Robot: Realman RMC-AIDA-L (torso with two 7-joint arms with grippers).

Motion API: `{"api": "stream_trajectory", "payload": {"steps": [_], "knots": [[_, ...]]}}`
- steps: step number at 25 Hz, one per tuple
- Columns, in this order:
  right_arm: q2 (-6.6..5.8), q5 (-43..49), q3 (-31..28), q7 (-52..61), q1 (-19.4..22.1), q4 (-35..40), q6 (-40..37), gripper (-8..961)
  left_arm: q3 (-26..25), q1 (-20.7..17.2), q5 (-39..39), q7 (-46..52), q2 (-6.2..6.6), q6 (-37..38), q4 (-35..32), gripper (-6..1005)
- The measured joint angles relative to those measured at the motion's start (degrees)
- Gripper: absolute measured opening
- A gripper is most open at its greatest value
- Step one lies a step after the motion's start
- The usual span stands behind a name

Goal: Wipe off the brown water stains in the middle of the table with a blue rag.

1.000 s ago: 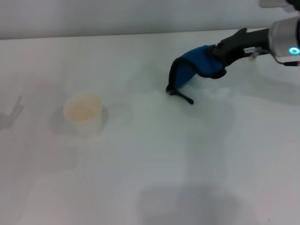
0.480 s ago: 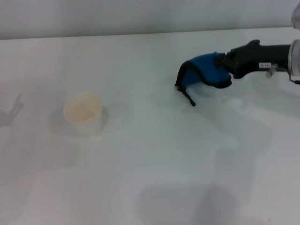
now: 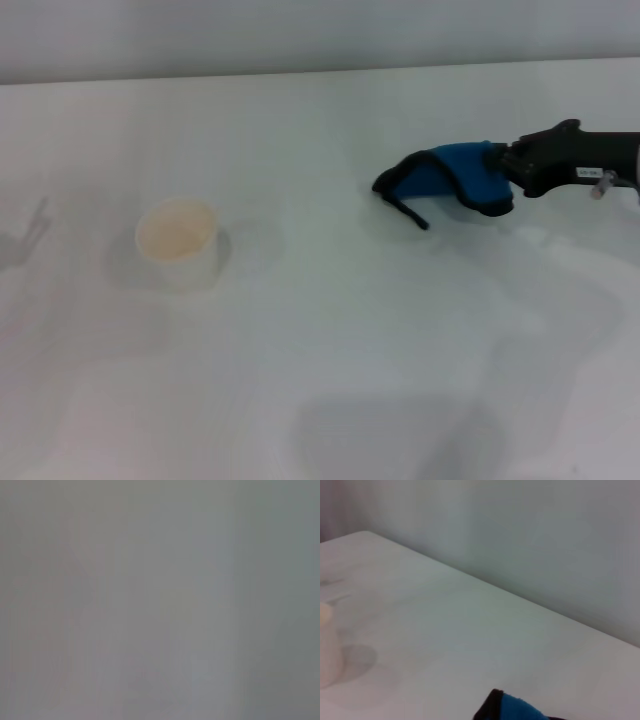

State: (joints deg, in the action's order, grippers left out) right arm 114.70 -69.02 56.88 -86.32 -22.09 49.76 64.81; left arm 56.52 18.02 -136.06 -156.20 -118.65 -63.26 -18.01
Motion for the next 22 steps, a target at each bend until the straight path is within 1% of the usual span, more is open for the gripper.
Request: {"api": "stream_trajectory", "payload": {"steps": [2, 6, 8, 13, 19, 22], "knots": [[-0.23, 0.0, -0.9, -0.5, 0.2, -0.7, -0.1, 31, 0.0, 0.0, 0.0, 0.0, 0.01, 0.0, 0.0, 877], [-1.08, 0.1, -1.3, -0.8, 0.2, -2.5, -0.2, 32, 0.0, 0.0, 0.0, 0.0, 0.09, 0.0, 0.0, 878], [-1.26, 0.1, -1.3, -1.1, 0.3, -3.1, -0.3, 33, 0.0, 0.0, 0.0, 0.0, 0.09, 0.1, 0.0, 878], [-1.17, 0.2, -1.2, -1.3, 0.3, -3.8, -0.5, 34, 0.0, 0.1, -0.1, 0.0, 0.09, 0.1, 0.0, 876], [-1.07, 0.5, -1.2, -1.1, 0.2, -3.9, 0.5, 138, 0.0, 0.2, 0.0, 0.0, 0.09, 0.1, 0.0, 877], [-1.18, 0.2, -2.3, -0.8, 0.3, -3.9, 1.2, 273, 0.0, 0.2, 0.0, 0.0, 0.09, 0.0, 0.0, 877]]}}
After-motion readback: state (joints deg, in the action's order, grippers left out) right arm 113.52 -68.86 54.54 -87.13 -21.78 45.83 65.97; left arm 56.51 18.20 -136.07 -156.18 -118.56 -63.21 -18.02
